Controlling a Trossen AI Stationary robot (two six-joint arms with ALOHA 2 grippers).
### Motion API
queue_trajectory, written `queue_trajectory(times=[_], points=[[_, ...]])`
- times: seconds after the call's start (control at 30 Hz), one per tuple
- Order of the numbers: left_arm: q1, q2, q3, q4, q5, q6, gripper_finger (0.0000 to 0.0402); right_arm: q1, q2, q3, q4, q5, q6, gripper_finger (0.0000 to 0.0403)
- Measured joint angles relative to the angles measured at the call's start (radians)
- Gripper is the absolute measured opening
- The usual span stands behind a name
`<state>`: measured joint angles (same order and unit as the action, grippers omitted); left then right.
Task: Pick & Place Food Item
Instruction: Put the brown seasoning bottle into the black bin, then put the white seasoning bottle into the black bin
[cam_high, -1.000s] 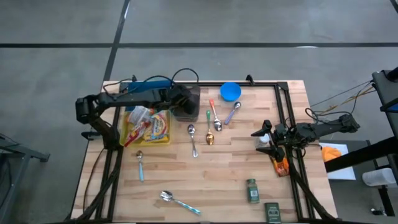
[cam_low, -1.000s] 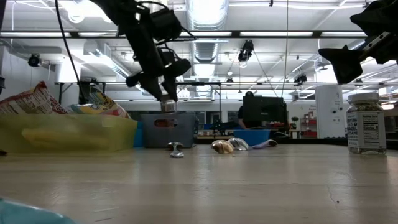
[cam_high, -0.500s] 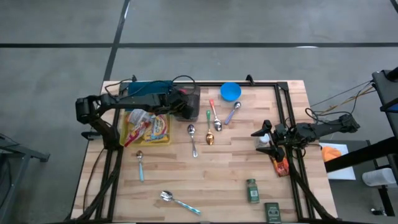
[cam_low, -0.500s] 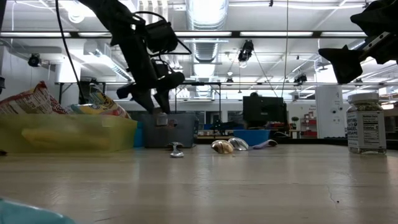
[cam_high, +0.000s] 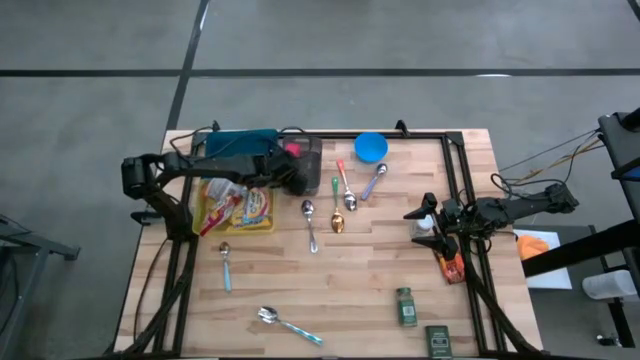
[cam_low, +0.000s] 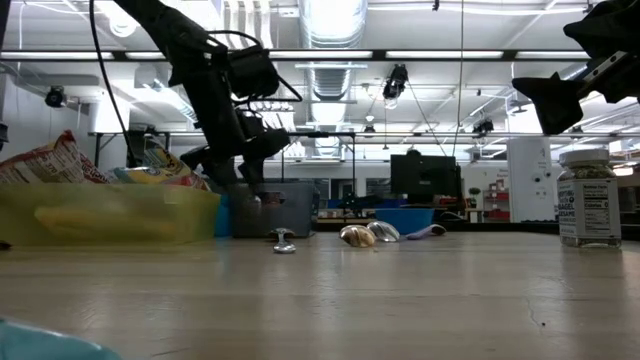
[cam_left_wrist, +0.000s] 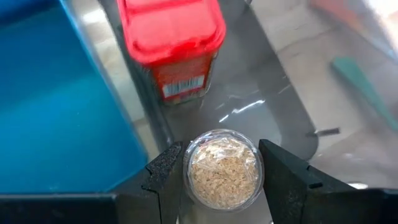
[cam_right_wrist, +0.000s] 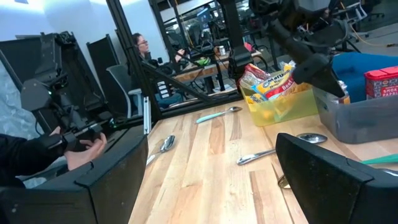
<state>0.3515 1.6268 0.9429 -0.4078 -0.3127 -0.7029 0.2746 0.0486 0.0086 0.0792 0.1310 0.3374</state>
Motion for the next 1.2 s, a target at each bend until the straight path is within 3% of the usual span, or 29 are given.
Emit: queue_trajectory(times=[0.37, 0.83, 1.2], points=[[0.002, 0.000, -0.013, 0.012, 0.003, -0.005, 0.0172, 0.000, 0.000, 0.000, 0.000, 0.000, 0.000, 0.0351], [0.005, 0.000, -0.013, 0.017, 0.011, -0.005, 0.0272, 0.000, 0.000, 0.000, 0.000, 0.000, 0.000, 0.0351], [0.005, -0.001, 0.007, 0.016, 0.012, 0.013, 0.0278, 0.000, 0.000, 0.000, 0.000, 0.000, 0.000, 0.0351]])
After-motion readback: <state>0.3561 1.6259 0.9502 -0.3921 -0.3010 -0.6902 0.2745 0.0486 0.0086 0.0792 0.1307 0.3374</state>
